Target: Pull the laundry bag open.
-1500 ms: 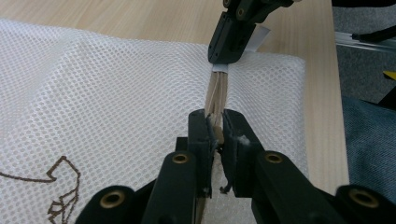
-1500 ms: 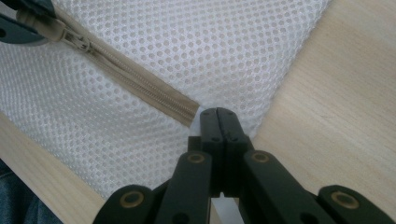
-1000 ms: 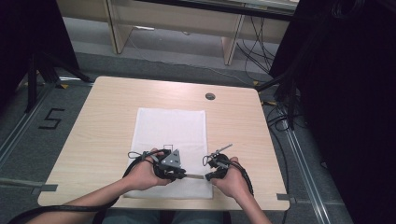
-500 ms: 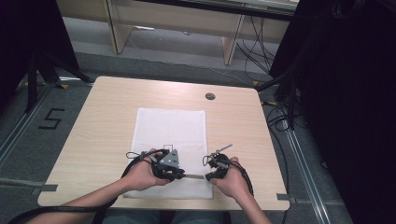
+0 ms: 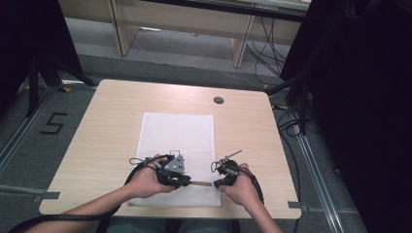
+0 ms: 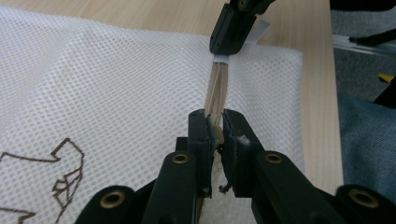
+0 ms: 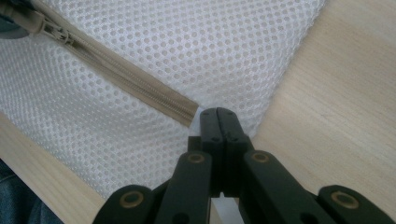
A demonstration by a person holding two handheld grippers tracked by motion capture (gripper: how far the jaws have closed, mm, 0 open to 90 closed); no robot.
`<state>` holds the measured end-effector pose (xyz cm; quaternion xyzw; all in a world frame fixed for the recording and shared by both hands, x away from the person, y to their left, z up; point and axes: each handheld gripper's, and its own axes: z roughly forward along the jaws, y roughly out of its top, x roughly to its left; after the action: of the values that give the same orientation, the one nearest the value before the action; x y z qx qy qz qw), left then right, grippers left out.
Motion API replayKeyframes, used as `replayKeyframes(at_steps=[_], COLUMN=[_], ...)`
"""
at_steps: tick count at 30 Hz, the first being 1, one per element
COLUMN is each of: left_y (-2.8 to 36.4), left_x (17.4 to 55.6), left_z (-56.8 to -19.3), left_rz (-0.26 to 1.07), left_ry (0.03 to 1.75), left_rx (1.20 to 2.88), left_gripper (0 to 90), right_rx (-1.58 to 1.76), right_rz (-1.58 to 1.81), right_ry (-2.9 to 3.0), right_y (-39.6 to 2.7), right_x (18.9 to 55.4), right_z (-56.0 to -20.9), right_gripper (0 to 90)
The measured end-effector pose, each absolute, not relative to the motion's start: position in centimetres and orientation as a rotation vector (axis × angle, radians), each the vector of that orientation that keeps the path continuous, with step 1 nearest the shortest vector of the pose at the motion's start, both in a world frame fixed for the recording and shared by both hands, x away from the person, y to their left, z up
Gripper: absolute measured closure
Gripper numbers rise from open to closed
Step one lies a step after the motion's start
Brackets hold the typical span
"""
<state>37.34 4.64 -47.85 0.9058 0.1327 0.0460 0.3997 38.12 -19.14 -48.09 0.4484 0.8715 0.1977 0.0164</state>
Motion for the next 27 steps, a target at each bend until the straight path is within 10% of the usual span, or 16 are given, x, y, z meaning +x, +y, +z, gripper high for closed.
replayKeyframes(at_steps=[27], left_y=[5.49], left_x=[37.11], left_z=[-47.99], left_rz=[0.110], left_ry=[0.352], left_rx=[2.284], left_gripper=[81.7], right_rx=[1.422], right_rz=[0.595], right_ry=[2.698], right_y=[-19.02], right_x=[37.98], right_z=[-48.00], right_gripper=[90.0])
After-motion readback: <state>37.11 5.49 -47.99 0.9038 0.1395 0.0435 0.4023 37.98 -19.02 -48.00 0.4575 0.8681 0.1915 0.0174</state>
